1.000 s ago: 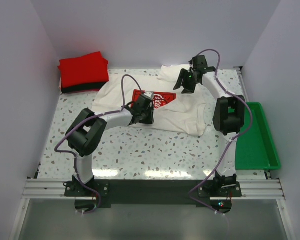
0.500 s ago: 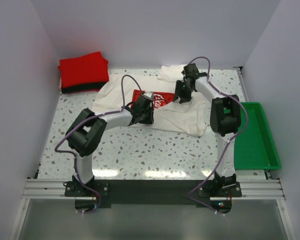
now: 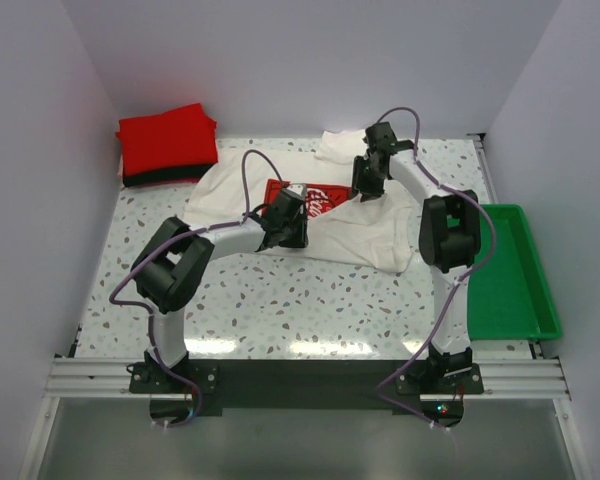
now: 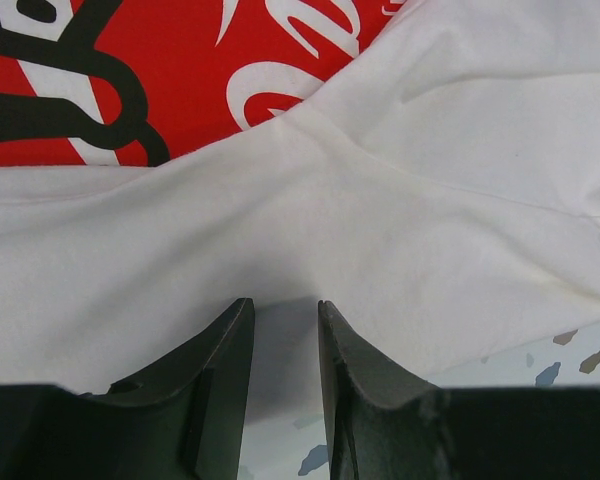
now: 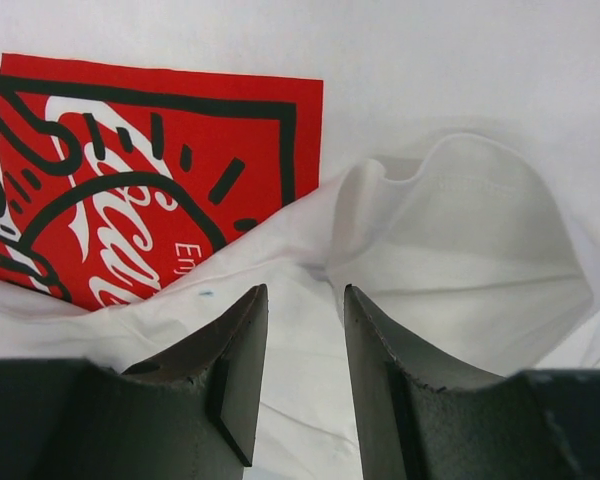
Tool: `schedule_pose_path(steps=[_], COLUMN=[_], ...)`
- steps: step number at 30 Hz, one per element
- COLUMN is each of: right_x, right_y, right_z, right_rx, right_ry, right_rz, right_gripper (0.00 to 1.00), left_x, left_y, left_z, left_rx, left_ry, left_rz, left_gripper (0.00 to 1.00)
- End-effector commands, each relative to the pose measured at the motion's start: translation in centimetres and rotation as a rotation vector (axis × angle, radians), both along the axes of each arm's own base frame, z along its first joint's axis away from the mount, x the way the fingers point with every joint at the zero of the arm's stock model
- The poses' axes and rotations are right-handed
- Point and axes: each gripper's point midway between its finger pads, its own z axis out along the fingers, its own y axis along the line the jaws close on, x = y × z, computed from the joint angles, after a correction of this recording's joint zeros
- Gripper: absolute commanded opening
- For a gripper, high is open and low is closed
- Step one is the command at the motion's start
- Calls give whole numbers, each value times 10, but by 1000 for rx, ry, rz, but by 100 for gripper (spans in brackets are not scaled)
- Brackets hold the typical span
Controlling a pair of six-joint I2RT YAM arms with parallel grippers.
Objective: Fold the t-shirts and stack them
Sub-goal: Fold the tshirt
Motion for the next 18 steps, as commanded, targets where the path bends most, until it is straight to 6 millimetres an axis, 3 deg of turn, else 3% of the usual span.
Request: schedule_pose_path(steps=[1,14,18], right_x=[8,13,17], right_y=[-5,2,6], right_z=[5,-12,-2], right_rx=[-36,-16,3], right_ry=[-13,10,-17], right_rz=[1,9,8], right_gripper=[40,33,18], left_x=[2,1,0], left_y=[-4,-3,-2], left_z=[7,6,5], left_rx=[-30,-24,-23], left_ry=[-22,-22,-19], left_rz=[0,2,3], left_gripper=[37,36,36])
